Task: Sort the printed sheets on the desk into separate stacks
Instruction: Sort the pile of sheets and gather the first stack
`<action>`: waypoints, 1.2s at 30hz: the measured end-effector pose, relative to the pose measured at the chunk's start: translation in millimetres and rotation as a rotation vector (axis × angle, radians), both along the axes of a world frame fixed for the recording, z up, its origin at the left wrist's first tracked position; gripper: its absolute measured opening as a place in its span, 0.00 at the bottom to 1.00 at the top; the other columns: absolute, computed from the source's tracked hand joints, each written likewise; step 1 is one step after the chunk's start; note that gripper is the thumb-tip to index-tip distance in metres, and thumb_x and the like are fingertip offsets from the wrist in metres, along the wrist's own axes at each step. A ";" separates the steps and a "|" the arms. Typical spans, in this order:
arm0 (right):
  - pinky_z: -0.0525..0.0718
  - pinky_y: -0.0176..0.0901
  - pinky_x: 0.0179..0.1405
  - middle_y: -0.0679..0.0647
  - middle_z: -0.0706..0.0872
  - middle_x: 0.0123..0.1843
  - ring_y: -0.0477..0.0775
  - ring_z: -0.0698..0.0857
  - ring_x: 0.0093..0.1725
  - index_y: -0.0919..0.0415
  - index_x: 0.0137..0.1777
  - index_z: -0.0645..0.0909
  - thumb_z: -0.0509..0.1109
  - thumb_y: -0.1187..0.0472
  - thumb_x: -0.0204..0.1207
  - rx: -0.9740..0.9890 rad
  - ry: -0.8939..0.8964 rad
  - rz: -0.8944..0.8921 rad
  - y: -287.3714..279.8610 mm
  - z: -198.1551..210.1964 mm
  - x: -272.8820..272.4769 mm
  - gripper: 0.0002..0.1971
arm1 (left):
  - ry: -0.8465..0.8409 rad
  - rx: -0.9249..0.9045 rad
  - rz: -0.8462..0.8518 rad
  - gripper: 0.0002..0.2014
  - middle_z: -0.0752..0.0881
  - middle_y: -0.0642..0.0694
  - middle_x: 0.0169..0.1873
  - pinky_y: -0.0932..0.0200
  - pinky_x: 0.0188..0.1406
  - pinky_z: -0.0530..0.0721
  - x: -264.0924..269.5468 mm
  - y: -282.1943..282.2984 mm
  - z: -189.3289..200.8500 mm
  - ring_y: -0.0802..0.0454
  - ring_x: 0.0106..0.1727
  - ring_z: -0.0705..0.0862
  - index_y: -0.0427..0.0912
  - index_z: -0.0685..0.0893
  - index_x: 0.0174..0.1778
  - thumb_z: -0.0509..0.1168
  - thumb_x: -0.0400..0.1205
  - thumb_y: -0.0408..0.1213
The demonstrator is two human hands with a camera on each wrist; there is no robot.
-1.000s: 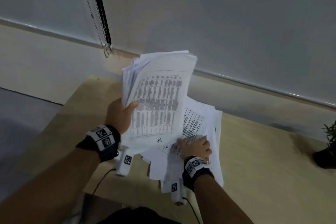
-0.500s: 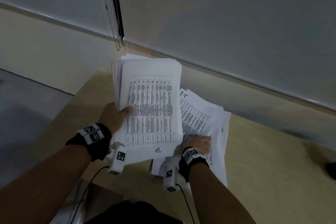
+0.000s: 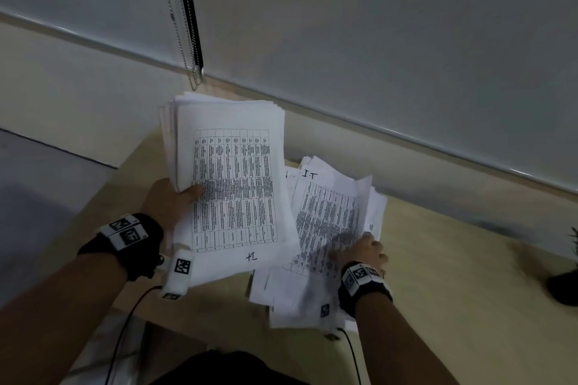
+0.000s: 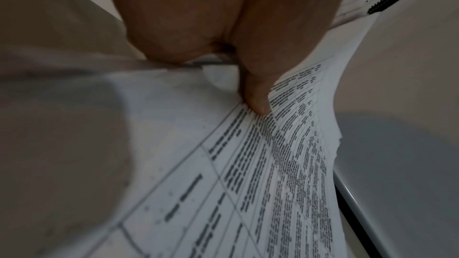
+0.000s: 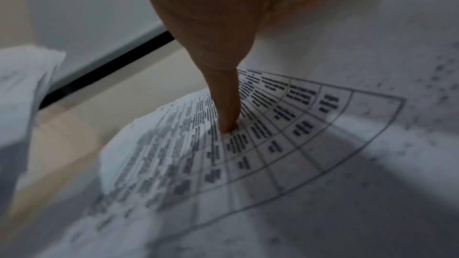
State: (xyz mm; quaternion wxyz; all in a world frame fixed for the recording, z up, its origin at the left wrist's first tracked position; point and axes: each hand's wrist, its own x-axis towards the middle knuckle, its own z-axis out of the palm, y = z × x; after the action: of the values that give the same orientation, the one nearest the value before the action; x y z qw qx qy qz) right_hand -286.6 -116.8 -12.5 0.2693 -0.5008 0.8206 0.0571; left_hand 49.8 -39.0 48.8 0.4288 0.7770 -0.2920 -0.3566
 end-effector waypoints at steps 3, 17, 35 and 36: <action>0.72 0.67 0.72 0.61 0.67 0.79 0.67 0.66 0.77 0.59 0.84 0.53 0.81 0.42 0.62 0.020 -0.005 0.005 0.2 -4.9 1.8 0.56 | 0.023 -0.005 0.010 0.12 0.87 0.44 0.43 0.69 0.32 0.75 1.7 -1.3 2.4 0.61 0.37 0.83 0.33 0.86 0.60 0.70 0.83 0.34; 0.80 0.57 0.56 0.58 0.84 0.63 0.65 0.81 0.61 0.58 0.64 0.84 0.64 0.60 0.80 -0.433 0.013 0.015 17.0 9.2 -20.8 0.15 | 0.074 0.059 -0.051 0.12 0.92 0.36 0.50 0.45 0.58 0.85 11.8 10.5 -10.6 0.39 0.50 0.91 0.36 0.90 0.54 0.73 0.80 0.40; 0.72 0.63 0.74 0.63 0.68 0.77 0.67 0.68 0.77 0.65 0.81 0.57 0.81 0.39 0.62 -0.034 -0.024 0.002 15.2 -17.8 9.0 0.56 | 0.069 0.022 -0.067 0.15 0.91 0.38 0.55 0.46 0.64 0.80 14.5 16.6 -10.3 0.40 0.56 0.88 0.36 0.87 0.61 0.72 0.81 0.38; 0.74 0.61 0.73 0.64 0.70 0.76 0.67 0.71 0.76 0.66 0.80 0.58 0.83 0.42 0.63 -0.035 -0.068 -0.024 13.8 -18.8 9.2 0.54 | 0.078 0.021 -0.062 0.15 0.91 0.38 0.55 0.44 0.65 0.81 14.2 17.1 -9.7 0.40 0.56 0.89 0.37 0.88 0.61 0.72 0.81 0.39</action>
State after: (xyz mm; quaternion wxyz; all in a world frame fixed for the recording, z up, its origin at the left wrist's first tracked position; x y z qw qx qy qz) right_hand -277.4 -102.9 -31.4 0.2890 -0.4974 0.8177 0.0222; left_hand 64.0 -22.0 39.1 0.4204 0.7577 -0.2952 -0.4026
